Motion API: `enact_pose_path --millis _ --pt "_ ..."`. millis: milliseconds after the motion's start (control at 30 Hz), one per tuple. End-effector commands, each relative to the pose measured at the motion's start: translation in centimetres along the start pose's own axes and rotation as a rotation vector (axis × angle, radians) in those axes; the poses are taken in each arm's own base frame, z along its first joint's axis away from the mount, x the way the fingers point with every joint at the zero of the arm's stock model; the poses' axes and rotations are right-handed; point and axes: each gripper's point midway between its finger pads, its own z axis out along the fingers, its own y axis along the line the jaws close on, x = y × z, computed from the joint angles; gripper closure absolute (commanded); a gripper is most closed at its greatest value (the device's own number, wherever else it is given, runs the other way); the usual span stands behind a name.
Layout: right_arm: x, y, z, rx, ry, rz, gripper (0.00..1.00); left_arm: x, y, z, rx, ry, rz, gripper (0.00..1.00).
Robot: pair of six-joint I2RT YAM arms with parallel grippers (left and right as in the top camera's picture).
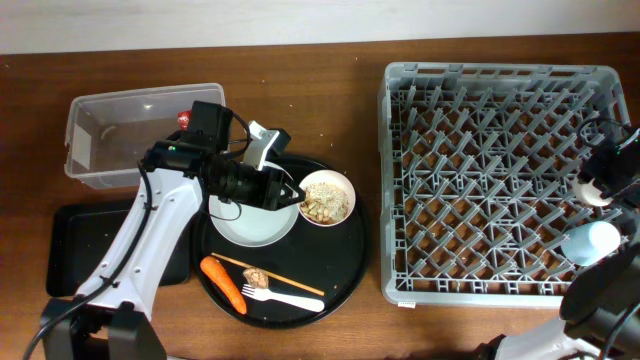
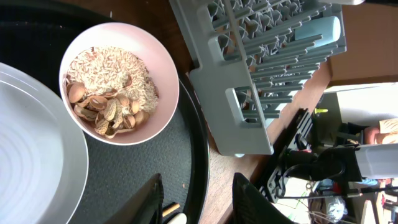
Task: Sort waste into correct bins and load items into the dishwasher rack
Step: 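Carry the white cup with the right gripper into the rack's right side, then grasp the pink bowl of rice and shells with the left gripper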
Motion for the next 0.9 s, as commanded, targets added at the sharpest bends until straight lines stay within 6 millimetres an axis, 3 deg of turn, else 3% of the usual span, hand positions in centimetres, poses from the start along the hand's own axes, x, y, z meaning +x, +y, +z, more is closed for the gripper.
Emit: enact_pose_path --millis 0,67,133,167,400,533,700,733,867 --pt "-0.6 0.4 0.5 -0.014 0.003 0.015 0.54 -0.3 -0.3 -0.4 -0.002 -0.013 0.034 0.64" --pt "-0.7 0.8 0.6 -0.034 0.004 0.011 0.50 -0.3 -0.3 -0.4 -0.002 -0.013 0.034 0.64" --pt "-1.4 1.9 0.6 -0.095 -0.020 0.006 0.12 -0.3 -0.3 -0.4 -0.002 -0.013 0.034 0.64" --pt "-1.7 2.2 0.6 -0.111 -0.032 0.006 0.03 -0.3 -0.3 -0.4 -0.002 -0.013 0.034 0.64" --pt "-2.0 2.8 0.4 -0.146 -0.043 0.007 0.02 -0.2 -0.3 -0.4 -0.002 -0.013 0.034 0.64" --pt "-1.1 4.5 -0.6 -0.254 -0.019 -0.013 0.02 -0.2 -0.3 -0.4 -0.003 -0.013 0.034 0.64" --pt "1.2 6.2 -4.6 -0.402 -0.026 -0.110 0.02 0.1 0.9 -0.4 -0.069 0.001 0.026 0.63" --pt "2.1 6.7 -6.0 -0.449 -0.030 -0.146 0.02 0.1 1.3 -0.5 -0.098 0.006 0.024 0.57" --pt "6.9 8.7 -11.0 -0.609 -0.024 -0.310 0.02 0.3 2.8 -0.7 -0.186 0.015 0.023 0.52"
